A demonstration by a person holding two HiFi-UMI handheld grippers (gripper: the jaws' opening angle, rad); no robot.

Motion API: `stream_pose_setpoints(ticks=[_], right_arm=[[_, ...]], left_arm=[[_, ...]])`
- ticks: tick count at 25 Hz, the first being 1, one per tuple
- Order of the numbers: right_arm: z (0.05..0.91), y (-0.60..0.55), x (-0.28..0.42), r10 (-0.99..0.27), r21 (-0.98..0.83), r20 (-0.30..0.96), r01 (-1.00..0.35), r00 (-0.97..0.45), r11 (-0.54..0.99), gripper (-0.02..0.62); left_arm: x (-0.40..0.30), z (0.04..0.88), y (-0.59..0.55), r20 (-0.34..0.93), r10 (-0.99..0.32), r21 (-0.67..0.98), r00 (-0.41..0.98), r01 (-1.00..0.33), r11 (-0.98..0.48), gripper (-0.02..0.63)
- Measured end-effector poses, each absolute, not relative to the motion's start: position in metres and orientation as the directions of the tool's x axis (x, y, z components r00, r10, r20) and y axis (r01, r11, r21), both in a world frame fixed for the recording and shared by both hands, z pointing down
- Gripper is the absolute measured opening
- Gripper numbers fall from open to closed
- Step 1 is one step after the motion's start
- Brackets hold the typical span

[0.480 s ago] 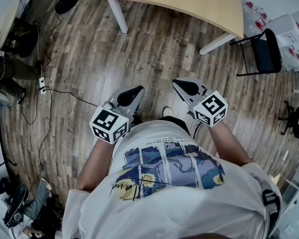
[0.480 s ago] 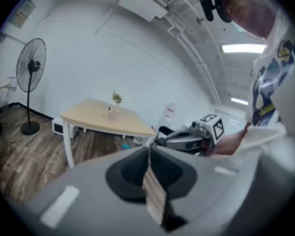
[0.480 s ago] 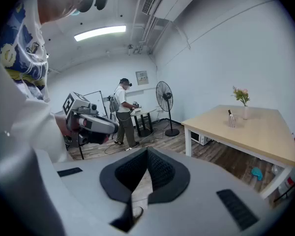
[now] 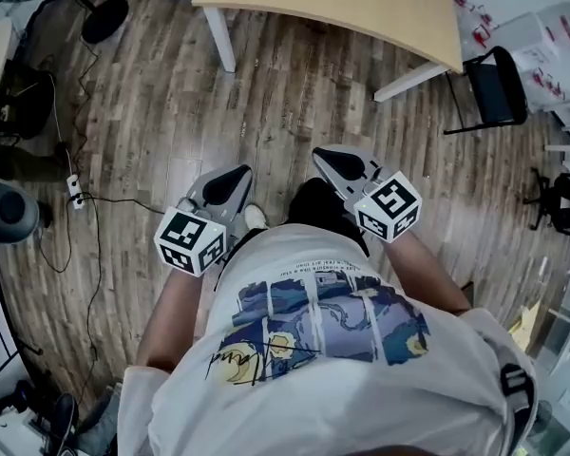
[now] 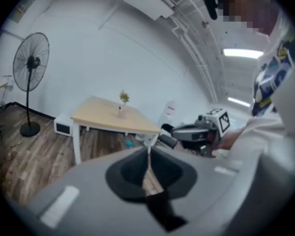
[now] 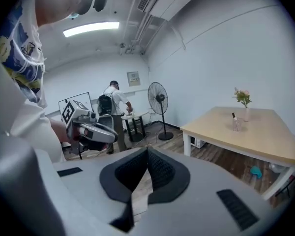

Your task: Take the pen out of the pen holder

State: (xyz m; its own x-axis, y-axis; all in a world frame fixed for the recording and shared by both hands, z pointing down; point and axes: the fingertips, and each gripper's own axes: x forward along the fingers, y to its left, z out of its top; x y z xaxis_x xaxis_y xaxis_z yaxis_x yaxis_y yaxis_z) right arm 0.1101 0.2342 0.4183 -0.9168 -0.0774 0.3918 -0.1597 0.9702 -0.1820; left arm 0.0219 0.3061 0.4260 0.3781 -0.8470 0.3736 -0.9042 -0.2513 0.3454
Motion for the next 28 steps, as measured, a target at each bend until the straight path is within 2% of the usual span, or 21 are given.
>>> stream_pose_setpoints(ticks=[3, 7, 10, 17, 22, 28], right_arm=[[0.418, 0.201, 0.108, -0.140, -0.185, 0.381, -0.224, -0.914, 0.957, 0.006], [0.431, 0.141, 0.097, -0.163, -0.202, 0.395, -0.258, -0.904, 0.945, 0.011], [0.436, 0.079, 0.078, -0.182, -0.168, 0.406, -0.269, -0.896, 0.948, 0.074], [0.441, -0.060, 0.051, -0.247, -0.110, 0.407, -0.316, -0.879, 0.942, 0.064], [0.461, -0.139, 0.036, -0.305, -0.097, 0.441, -0.382, -0.844, 0.919, 0.058], [0.473, -0.221, -0.003, -0.408, -0.022, 0.471, -0.472, -0.782, 0.881, 0.072]], left_arm=[[0.010, 0.426, 0.275, 0.360, -0.841, 0.351, 0.403, -0.894, -0.278, 0.021], [0.002, 0.426, 0.218, 0.368, -0.824, 0.333, 0.430, -0.889, -0.315, 0.023], [-0.009, 0.419, 0.167, 0.384, -0.819, 0.317, 0.427, -0.894, -0.317, 0.023], [-0.028, 0.402, 0.057, 0.388, -0.821, 0.250, 0.419, -0.905, -0.344, 0.023], [-0.037, 0.399, 0.010, 0.372, -0.818, 0.272, 0.439, -0.894, -0.356, 0.023], [-0.086, 0.411, -0.033, 0.367, -0.807, 0.309, 0.463, -0.879, -0.364, 0.023]])
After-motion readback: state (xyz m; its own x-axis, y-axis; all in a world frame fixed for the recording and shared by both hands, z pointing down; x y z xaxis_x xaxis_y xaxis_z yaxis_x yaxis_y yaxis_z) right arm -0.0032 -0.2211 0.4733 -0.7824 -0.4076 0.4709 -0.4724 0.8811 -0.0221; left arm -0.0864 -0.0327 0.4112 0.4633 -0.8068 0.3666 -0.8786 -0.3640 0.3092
